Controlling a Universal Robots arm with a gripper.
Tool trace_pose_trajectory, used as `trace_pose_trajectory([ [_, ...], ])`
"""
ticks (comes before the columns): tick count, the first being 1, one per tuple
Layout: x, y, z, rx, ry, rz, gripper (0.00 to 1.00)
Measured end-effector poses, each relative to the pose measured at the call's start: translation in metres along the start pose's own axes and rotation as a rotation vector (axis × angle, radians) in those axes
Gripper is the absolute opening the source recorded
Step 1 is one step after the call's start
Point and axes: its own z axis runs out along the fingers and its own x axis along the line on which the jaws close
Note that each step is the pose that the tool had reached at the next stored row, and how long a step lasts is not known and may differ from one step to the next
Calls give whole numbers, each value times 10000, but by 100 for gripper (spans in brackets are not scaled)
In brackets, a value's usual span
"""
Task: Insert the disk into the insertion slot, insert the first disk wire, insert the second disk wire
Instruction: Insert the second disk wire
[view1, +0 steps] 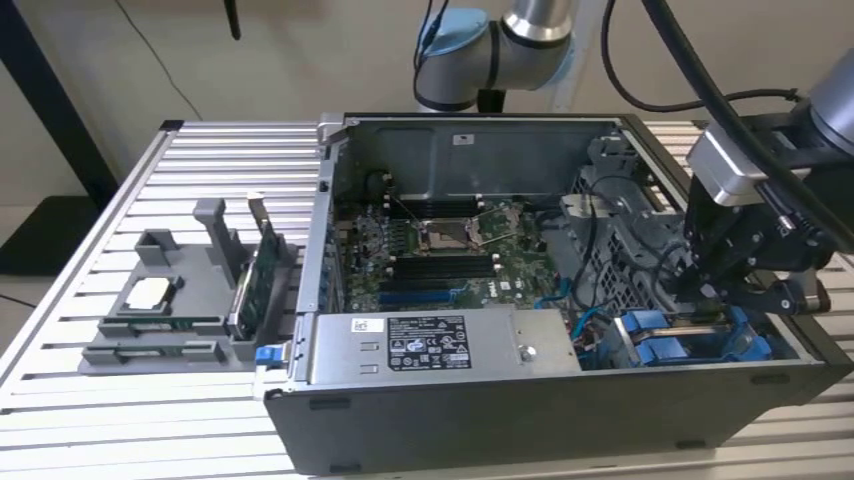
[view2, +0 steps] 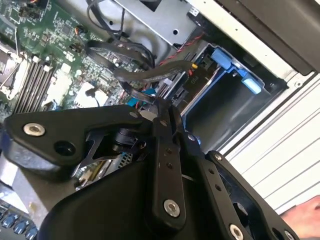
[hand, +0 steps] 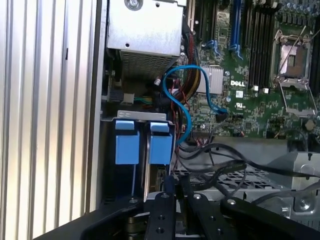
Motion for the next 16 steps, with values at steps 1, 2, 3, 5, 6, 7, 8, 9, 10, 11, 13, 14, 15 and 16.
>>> trace_pose_trajectory([
  [1,8,-1,3,41,26,-6,16],
  [2,16,-2,6,87,57,-15,16],
  [3,24,-3,10,137,81,-25,16],
  [5,41,-2,24,236,95,-39,16],
  [6,46,-2,35,276,95,-36,16],
  [7,48,-2,44,314,102,-29,16],
  [8,49,-3,51,335,103,-25,16],
  [9,51,-2,62,363,102,-19,16],
  [10,52,-2,68,391,106,-16,16],
  [11,52,-3,73,407,106,-16,16],
  [13,53,-3,77,413,108,-9,16],
  [14,54,-2,78,415,108,-2,16],
  [15,54,-2,80,416,106,3,16],
  [16,54,-2,82,418,106,7,16],
])
